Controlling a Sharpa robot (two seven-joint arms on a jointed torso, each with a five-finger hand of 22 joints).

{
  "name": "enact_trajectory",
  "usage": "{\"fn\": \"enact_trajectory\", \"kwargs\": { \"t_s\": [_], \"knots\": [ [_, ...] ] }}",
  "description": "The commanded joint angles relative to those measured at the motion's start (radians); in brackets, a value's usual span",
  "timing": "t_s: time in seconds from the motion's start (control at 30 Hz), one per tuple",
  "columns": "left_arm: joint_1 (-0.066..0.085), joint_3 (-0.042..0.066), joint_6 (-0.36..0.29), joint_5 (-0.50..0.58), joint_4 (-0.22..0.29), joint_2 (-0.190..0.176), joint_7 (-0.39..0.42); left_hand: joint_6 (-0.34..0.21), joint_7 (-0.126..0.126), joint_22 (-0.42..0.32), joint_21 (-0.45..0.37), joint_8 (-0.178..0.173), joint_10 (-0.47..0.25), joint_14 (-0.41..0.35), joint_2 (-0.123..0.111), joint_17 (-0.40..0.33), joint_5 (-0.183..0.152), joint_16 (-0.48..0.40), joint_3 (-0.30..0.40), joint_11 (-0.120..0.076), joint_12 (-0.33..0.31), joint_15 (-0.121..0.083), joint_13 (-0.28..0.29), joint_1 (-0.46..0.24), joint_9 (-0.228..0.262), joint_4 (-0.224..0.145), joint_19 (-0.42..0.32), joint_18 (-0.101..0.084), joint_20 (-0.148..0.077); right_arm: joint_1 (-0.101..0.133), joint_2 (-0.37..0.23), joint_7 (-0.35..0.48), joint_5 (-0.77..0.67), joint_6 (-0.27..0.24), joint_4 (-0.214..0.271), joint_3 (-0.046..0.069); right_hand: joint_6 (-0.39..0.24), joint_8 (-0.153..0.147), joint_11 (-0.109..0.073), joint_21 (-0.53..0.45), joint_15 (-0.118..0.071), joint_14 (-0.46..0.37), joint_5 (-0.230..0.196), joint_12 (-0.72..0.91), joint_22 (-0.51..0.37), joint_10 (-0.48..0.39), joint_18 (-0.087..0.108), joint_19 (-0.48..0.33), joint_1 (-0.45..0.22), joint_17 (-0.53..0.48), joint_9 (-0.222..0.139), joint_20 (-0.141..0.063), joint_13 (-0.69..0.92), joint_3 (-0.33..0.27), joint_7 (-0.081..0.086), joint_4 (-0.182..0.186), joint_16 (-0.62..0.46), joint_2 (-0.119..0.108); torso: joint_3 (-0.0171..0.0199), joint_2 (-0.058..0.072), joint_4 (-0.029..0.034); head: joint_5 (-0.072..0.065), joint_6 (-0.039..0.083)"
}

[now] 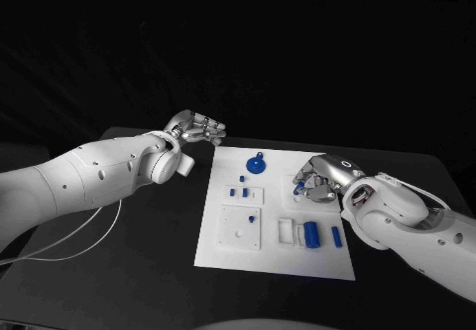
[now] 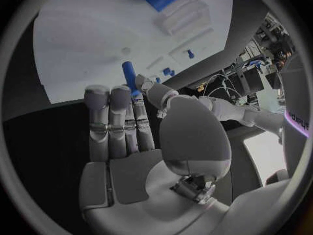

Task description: Assemble the parts on the task board

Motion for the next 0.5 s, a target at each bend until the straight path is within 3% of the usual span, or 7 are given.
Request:
{"fn": "enact_trajectory", "kwargs": {
  "t_s": [0.03, 0.13, 0.27, 0.4, 0.5],
  "knots": [
    [-0.001, 0.001, 0.01, 0.014, -0.008, 0.006, 0.009, -0.005, 0.001, -0.001, -0.001, -0.004, -0.007, 0.003, 0.0, 0.001, 0.002, 0.005, -0.001, 0.0, -0.004, 0.001, -0.001, -0.007, -0.001, 0.005, 0.006, -0.015, 0.0, 0.0, -0.004, 0.014, 0.047, -0.013, 0.033, 0.013, 0.007, 0.001, -0.04, 0.005, -0.003, 0.003, 0.003, -0.001, 0.002, 0.098, 0.018, 0.053, -0.003, 0.001, 0.0, -0.007, 0.016, 0.006, 0.002, 0.002, -0.004, 0.004, 0.0007, 0.0, -0.0021, 0.005, 0.004],
    [-0.001, 0.001, 0.011, 0.02, -0.014, 0.01, 0.009, -0.006, 0.001, -0.002, -0.001, -0.004, -0.008, 0.003, 0.0, 0.001, 0.002, 0.005, -0.001, 0.0, -0.004, 0.001, -0.001, -0.007, -0.001, 0.006, 0.006, -0.015, 0.0, 0.0, -0.005, 0.014, 0.051, -0.018, 0.06, 0.03, 0.009, 0.001, -0.04, 0.01, -0.003, 0.004, 0.003, -0.001, 0.004, 0.099, 0.017, 0.053, -0.004, 0.002, 0.001, -0.007, 0.017, 0.007, 0.001, 0.001, -0.004, 0.004, 0.0022, -0.001, 0.0004, 0.006, 0.004],
    [-0.003, 0.001, 0.014, 0.034, -0.019, 0.014, 0.007, -0.006, 0.001, -0.002, -0.001, -0.004, -0.008, 0.003, 0.0, 0.001, 0.001, 0.005, -0.001, 0.0, -0.004, 0.001, -0.001, -0.007, -0.001, 0.006, 0.006, -0.015, 0.0, 0.001, 0.003, 0.018, 0.054, -0.023, 0.091, 0.04, 0.009, 0.001, -0.041, 0.013, -0.003, 0.005, 0.003, -0.001, 0.006, 0.1, 0.017, 0.053, -0.004, 0.003, 0.001, -0.007, 0.017, 0.008, 0.001, 0.0, -0.005, 0.003, 0.0006, -0.002, -0.0002, 0.005, 0.006],
    [-0.004, 0.001, 0.016, 0.039, -0.022, 0.019, 0.007, -0.006, 0.001, -0.002, -0.001, -0.004, -0.008, 0.003, 0.0, 0.001, 0.001, 0.005, -0.001, 0.0, -0.004, 0.001, -0.001, -0.007, -0.001, 0.006, 0.006, -0.015, 0.0, 0.001, 0.027, 0.024, 0.054, -0.018, 0.104, 0.043, 0.01, 0.001, -0.041, 0.013, -0.003, 0.005, 0.003, -0.002, 0.007, 0.1, 0.018, 0.053, -0.005, 0.004, 0.001, -0.007, 0.017, 0.008, 0.001, 0.0, -0.006, 0.003, -0.0006, -0.003, -0.0003, 0.007, 0.006],
    [-0.006, 0.001, 0.018, 0.041, -0.023, 0.023, 0.008, -0.006, 0.002, -0.005, -0.001, -0.004, -0.008, 0.002, 0.001, 0.001, 0.002, 0.004, -0.001, 0.001, -0.004, 0.001, -0.001, -0.008, -0.001, 0.006, 0.006, -0.015, 0.001, 0.0, 0.059, 0.03, 0.036, -0.011, 0.109, 0.035, 0.009, 0.001, -0.04, 0.011, -0.003, 0.004, 0.003, -0.002, 0.007, 0.099, 0.018, 0.052, -0.004, 0.005, 0.001, -0.007, 0.018, 0.007, 0.002, -0.002, -0.007, 0.004, -0.0014, -0.002, -0.0006, 0.011, 0.008]
  ]
}}
